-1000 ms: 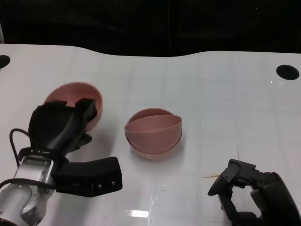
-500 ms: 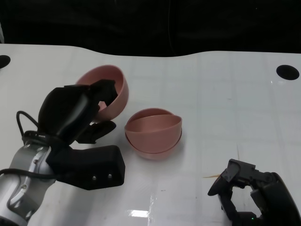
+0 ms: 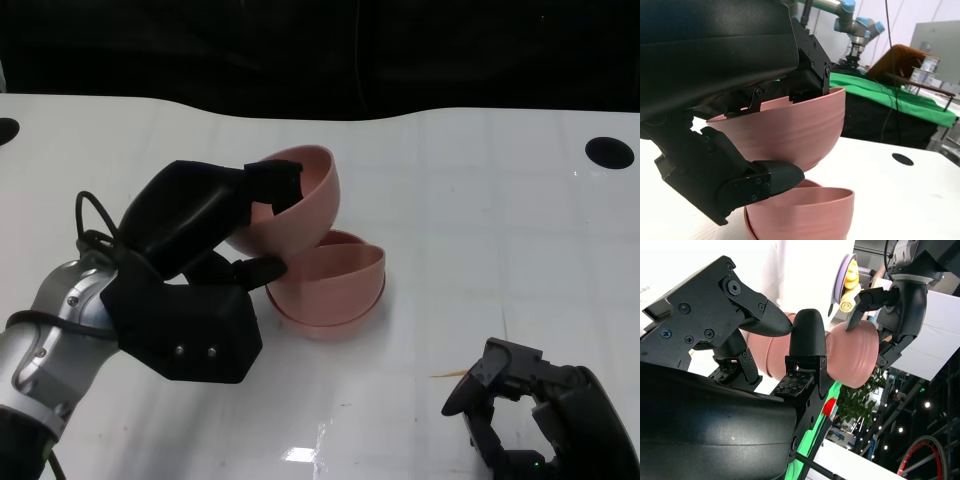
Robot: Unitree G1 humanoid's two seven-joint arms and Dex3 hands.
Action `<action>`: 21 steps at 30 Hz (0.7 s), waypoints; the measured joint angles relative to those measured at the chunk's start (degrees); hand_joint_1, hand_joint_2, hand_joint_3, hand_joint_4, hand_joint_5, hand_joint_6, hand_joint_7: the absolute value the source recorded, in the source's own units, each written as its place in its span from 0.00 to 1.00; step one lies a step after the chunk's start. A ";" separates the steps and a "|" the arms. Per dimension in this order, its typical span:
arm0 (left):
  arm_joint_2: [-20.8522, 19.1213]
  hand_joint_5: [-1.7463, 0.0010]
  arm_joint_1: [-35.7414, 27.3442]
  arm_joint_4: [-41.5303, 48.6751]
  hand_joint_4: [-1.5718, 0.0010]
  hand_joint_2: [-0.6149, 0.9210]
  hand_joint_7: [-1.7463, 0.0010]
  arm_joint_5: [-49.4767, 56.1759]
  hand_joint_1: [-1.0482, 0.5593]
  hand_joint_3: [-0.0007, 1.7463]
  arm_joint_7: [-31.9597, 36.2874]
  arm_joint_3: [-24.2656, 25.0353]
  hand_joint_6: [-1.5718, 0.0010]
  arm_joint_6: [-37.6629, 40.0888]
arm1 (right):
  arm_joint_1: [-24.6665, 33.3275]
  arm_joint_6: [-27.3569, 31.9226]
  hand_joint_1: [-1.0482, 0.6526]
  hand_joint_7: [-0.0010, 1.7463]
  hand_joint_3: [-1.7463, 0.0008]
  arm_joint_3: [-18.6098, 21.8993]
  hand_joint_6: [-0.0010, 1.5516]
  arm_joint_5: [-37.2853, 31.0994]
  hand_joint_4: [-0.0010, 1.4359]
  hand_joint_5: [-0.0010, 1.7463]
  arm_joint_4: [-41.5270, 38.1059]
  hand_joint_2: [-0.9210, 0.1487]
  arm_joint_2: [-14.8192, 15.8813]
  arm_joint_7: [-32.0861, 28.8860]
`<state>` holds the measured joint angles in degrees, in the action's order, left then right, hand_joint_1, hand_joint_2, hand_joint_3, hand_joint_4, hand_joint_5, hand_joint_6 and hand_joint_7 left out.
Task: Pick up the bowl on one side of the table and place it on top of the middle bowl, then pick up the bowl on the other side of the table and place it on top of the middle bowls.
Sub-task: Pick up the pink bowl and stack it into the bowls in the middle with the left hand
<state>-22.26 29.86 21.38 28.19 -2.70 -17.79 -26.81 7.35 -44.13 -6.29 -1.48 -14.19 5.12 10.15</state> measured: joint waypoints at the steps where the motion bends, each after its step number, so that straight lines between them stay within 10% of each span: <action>1: 0.23 0.00 0.43 0.73 0.42 0.67 0.01 -0.02 0.52 0.72 -0.57 -0.13 0.52 -0.64 | -0.01 0.00 0.51 0.76 0.26 0.00 0.53 -0.05 0.61 0.98 0.00 0.44 -0.01 0.00; 11: 2.26 0.01 3.61 6.15 0.43 0.70 0.03 0.24 0.51 0.67 -3.12 -2.03 0.53 -5.23 | -0.01 -0.01 0.51 0.76 0.26 -0.01 0.53 -0.17 0.60 0.98 0.00 0.44 -0.04 0.00; 13: 2.83 0.04 3.64 6.67 0.45 0.72 0.18 0.23 0.51 0.64 -4.02 -2.35 0.49 -4.94 | -0.01 -0.01 0.51 0.76 0.26 -0.01 0.53 -0.17 0.61 0.98 0.00 0.45 -0.04 0.00; 17: 4.45 0.54 4.08 8.22 0.57 0.91 0.82 0.10 0.48 0.26 -6.18 -2.81 0.52 -3.45 | -0.05 -0.09 0.51 0.76 0.26 -0.01 0.53 -0.29 0.61 0.97 -0.04 0.45 -0.05 -0.01; 21: 4.59 0.75 5.11 8.50 0.87 0.99 0.98 3.78 0.32 0.11 -6.87 -4.71 0.78 -0.89 | -0.04 -0.11 0.51 0.76 0.25 -0.02 0.54 -0.30 0.61 0.97 -0.04 0.45 -0.08 -0.02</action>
<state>-17.67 34.97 29.88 31.97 -9.56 -22.50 -27.70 7.30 -44.25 -6.31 -1.77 -14.23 5.03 10.13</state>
